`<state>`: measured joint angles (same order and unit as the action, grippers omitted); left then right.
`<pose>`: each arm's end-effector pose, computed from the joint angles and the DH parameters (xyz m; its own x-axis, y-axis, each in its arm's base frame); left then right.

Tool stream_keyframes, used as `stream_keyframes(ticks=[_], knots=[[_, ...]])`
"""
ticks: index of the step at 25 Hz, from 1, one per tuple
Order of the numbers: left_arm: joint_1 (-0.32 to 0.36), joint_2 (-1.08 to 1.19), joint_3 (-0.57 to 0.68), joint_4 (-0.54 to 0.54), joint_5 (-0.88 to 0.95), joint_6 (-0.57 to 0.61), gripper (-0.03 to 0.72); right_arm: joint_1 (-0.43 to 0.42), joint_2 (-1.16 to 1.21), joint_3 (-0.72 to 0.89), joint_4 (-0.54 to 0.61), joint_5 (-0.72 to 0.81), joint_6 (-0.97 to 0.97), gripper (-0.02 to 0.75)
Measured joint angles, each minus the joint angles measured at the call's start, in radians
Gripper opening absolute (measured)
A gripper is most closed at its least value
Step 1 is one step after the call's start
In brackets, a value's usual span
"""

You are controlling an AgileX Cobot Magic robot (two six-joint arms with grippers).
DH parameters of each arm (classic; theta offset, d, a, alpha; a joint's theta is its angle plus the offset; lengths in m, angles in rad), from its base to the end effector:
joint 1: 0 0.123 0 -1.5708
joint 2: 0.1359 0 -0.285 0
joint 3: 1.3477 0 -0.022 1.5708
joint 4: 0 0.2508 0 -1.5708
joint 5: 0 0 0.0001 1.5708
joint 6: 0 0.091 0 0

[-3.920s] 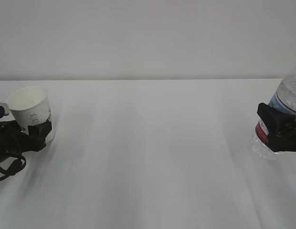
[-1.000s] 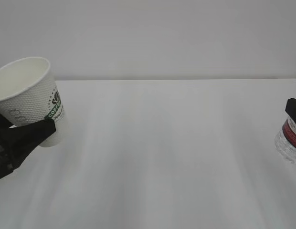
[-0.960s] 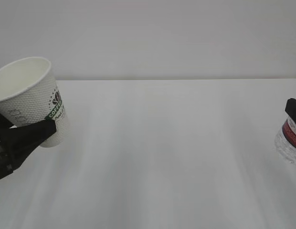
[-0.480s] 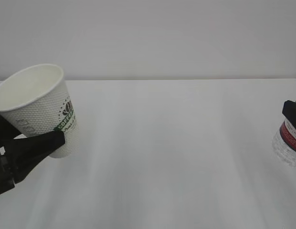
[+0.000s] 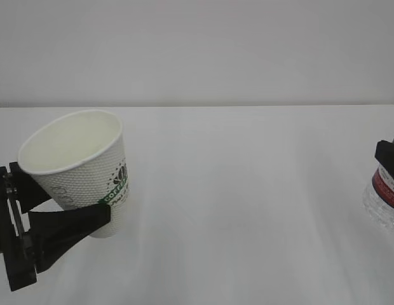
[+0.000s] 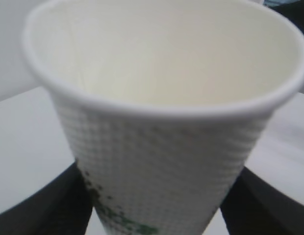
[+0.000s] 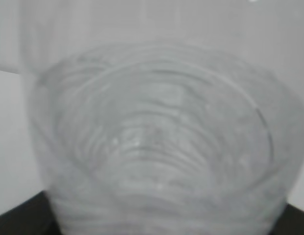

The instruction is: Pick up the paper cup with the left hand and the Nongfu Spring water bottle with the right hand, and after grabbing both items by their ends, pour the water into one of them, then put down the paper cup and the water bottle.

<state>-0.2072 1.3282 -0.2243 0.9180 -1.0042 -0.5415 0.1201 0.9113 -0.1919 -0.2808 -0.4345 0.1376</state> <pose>0.1692 -0.0978 0.1876 -0.1902 0.0934 -0.9773 0.8029 0.5877 -0.1000 0.1587 0.0298 0.2202 -0.1808 -0.1399 -0.9735 -0.2553 0.9626 -0.0909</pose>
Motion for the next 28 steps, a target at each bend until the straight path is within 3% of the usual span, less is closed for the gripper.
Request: stream_keyframes(ticks=[11, 22, 28], knots=[[-0.100, 0.000, -0.066, 0.006, 0.116, -0.002, 0.548, 0.000, 0.000, -0.035, -0.076, 0.072, 0.044, 0.482], [-0.213, 0.013, -0.070, 0.008, 0.125, -0.002, 0.547, 0.000, 0.000, -0.035, -0.106, 0.080, 0.069, 0.482], [-0.243, 0.028, -0.116, 0.012, 0.130, -0.002, 0.546, 0.000, 0.000, -0.035, -0.129, 0.080, 0.087, 0.482]])
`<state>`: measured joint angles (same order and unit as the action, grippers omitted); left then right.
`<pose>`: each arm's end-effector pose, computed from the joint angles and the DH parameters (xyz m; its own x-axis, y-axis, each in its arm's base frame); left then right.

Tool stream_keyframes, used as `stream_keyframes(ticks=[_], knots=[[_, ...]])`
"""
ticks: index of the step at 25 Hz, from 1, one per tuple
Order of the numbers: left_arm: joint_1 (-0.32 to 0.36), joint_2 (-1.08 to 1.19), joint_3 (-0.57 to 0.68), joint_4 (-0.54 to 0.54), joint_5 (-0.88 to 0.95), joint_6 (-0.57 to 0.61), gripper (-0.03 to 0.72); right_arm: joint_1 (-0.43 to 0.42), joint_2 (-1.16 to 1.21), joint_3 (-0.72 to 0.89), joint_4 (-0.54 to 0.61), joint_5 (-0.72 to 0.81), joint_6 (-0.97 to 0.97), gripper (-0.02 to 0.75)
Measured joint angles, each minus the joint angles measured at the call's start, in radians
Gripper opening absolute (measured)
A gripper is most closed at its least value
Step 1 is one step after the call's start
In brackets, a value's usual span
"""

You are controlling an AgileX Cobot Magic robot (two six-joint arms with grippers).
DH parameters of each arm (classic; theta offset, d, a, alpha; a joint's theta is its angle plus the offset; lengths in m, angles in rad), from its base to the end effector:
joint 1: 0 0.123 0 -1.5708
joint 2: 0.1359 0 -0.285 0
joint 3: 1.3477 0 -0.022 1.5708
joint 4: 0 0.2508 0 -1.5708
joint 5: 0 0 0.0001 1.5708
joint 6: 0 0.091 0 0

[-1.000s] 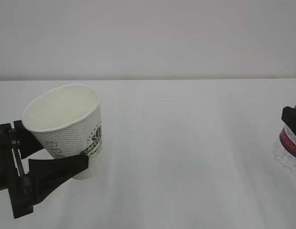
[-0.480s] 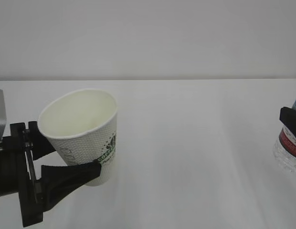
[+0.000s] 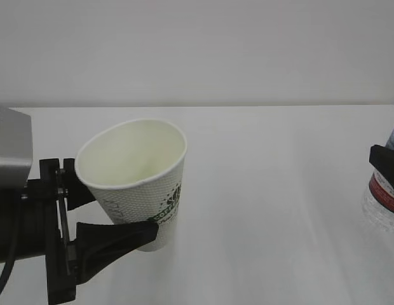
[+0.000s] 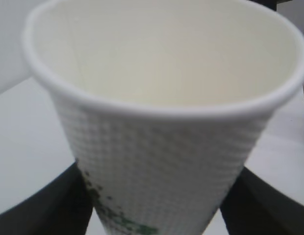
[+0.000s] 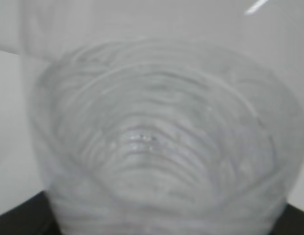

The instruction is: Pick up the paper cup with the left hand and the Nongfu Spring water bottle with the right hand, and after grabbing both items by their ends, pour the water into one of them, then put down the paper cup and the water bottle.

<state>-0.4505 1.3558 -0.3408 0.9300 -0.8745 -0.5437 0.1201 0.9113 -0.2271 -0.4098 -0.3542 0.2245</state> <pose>0.1682 -0.1435 0.1978 -0.1238 0.2051 -0.9709 0.9042 0.4265 -0.0252 0.1614 0.0321 0.2229 -0.2208 -0.1879 -0.9570 -0.2904 0.9494 -0.1195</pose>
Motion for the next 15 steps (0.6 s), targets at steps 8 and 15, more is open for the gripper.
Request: stream_keyframes(ticks=[8, 15], knots=[[-0.004, 0.083, -0.058, 0.062, 0.002, -0.031, 0.546, 0.000, 0.000, 0.000, -0.002, 0.000, 0.007, 0.482], [-0.005, 0.146, -0.095, 0.096, 0.002, -0.033, 0.545, 0.000, 0.000, 0.000, -0.006, 0.000, 0.007, 0.482]])
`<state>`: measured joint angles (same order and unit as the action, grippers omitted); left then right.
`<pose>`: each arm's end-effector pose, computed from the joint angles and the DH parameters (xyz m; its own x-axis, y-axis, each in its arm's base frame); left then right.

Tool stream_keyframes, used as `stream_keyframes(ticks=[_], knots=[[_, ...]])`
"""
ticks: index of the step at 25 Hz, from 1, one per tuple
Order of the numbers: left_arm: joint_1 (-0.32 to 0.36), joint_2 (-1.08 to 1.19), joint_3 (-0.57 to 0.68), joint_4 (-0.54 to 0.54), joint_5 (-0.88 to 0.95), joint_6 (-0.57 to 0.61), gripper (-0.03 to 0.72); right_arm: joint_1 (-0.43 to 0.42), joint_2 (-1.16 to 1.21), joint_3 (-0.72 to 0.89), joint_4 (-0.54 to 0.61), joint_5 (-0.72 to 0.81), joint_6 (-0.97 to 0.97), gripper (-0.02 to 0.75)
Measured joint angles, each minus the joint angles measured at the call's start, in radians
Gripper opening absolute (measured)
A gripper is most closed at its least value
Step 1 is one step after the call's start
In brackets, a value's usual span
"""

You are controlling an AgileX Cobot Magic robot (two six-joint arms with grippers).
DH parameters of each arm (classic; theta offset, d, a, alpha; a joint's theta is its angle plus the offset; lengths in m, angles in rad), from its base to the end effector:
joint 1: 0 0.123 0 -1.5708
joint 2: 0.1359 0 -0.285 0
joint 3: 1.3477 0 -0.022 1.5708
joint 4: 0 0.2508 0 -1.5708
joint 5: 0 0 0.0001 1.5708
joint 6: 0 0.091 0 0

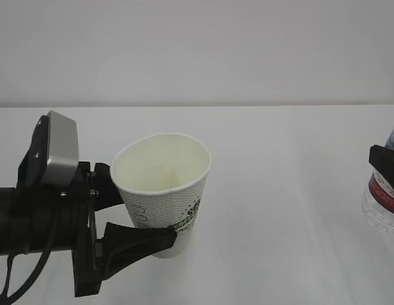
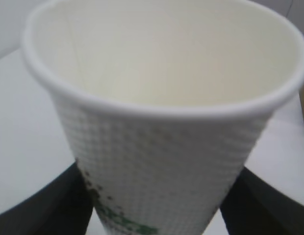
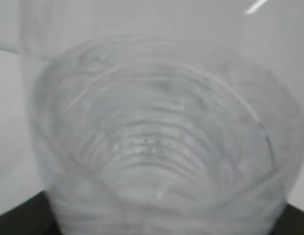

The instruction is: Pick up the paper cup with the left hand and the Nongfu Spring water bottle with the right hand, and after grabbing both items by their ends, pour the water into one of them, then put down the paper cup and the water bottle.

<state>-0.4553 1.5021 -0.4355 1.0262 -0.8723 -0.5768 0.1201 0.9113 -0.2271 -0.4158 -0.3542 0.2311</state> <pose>0.1892 -0.1590 0.1829 -0.1561 0.2752 -0.9486 0.9311 0.3616 -0.0483 0.1614 0.0323 0.2228 -0.2215 -0.1871 -0.9570 -0.2921 0.9491 -0.1180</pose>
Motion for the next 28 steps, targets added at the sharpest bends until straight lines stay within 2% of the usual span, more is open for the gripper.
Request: stream_keyframes(ticks=[5, 13, 20, 28], knots=[[-0.028, 0.031, -0.032, 0.019, -0.014, -0.001, 0.545, 0.000, 0.000, -0.018, -0.060, 0.008, 0.043, 0.482], [-0.156, 0.039, -0.090, 0.022, -0.009, -0.001, 0.545, 0.000, 0.000, -0.027, -0.116, 0.008, 0.083, 0.482], [-0.168, 0.062, -0.094, 0.019, -0.005, -0.001, 0.545, 0.000, 0.000, -0.027, -0.144, 0.008, 0.108, 0.482], [-0.168, 0.068, -0.094, 0.016, -0.005, -0.001, 0.545, 0.001, 0.000, -0.052, -0.255, 0.008, 0.186, 0.482]])
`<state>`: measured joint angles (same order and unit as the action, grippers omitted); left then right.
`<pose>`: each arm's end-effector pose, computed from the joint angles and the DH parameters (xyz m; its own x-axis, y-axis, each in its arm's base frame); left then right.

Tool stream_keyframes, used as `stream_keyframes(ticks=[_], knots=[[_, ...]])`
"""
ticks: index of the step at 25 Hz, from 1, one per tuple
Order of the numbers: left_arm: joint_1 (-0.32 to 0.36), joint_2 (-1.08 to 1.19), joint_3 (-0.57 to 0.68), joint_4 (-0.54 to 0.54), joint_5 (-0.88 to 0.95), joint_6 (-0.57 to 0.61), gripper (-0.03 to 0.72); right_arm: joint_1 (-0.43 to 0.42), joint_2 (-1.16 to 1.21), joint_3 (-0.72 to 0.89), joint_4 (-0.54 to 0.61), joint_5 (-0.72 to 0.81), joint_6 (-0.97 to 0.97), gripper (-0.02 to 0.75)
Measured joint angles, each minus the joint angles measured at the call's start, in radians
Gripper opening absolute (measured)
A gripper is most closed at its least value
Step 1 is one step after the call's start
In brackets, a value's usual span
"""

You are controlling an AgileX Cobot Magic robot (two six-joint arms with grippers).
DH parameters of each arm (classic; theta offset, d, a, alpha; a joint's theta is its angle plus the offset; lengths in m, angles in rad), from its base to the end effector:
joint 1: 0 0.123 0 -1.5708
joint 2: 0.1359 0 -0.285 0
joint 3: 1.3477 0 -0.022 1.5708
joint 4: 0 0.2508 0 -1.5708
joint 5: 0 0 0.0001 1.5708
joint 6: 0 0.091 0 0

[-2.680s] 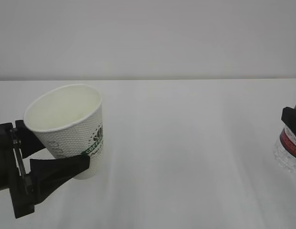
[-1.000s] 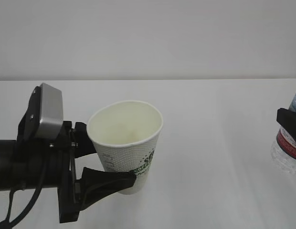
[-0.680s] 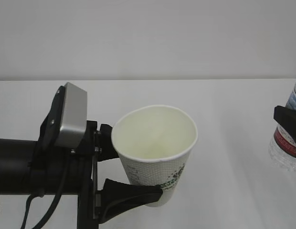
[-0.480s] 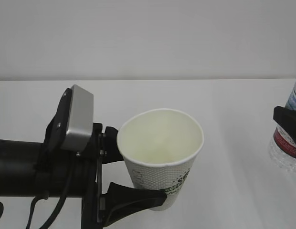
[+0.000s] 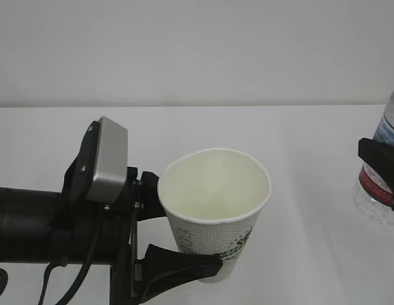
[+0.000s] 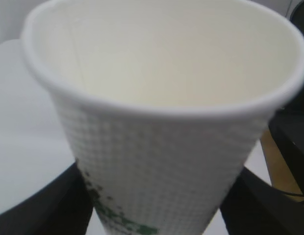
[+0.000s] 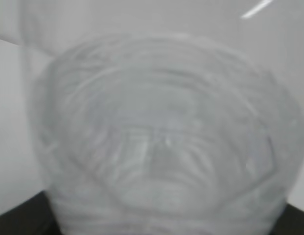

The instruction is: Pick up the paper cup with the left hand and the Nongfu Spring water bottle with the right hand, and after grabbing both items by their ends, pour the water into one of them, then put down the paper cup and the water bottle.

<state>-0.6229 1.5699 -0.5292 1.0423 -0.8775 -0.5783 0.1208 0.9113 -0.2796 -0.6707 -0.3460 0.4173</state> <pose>0.1791 -0.2030 0.1866 -0.0797 0.2869 -0.9546 0.9822 0.1858 -0.0262 0.1656 0.0394 0.2350 -0.1866 -0.2413 -0.9524 -0.3702 0.9152 -0.1593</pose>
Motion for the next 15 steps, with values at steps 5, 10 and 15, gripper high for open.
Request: stream_keyframes(ticks=[5, 10, 15], knots=[[0.000, 0.000, 0.000, 0.000, 0.000, -0.001, 0.545, 0.000, 0.000, -0.034, -0.125, 0.000, 0.090, 0.482], [0.000, 0.000, 0.000, 0.002, 0.000, -0.001, 0.545, 0.000, 0.000, -0.056, -0.227, -0.004, 0.166, 0.482], [0.000, 0.000, 0.000, 0.006, 0.000, -0.001, 0.545, 0.000, 0.000, -0.066, -0.289, -0.006, 0.209, 0.482]])
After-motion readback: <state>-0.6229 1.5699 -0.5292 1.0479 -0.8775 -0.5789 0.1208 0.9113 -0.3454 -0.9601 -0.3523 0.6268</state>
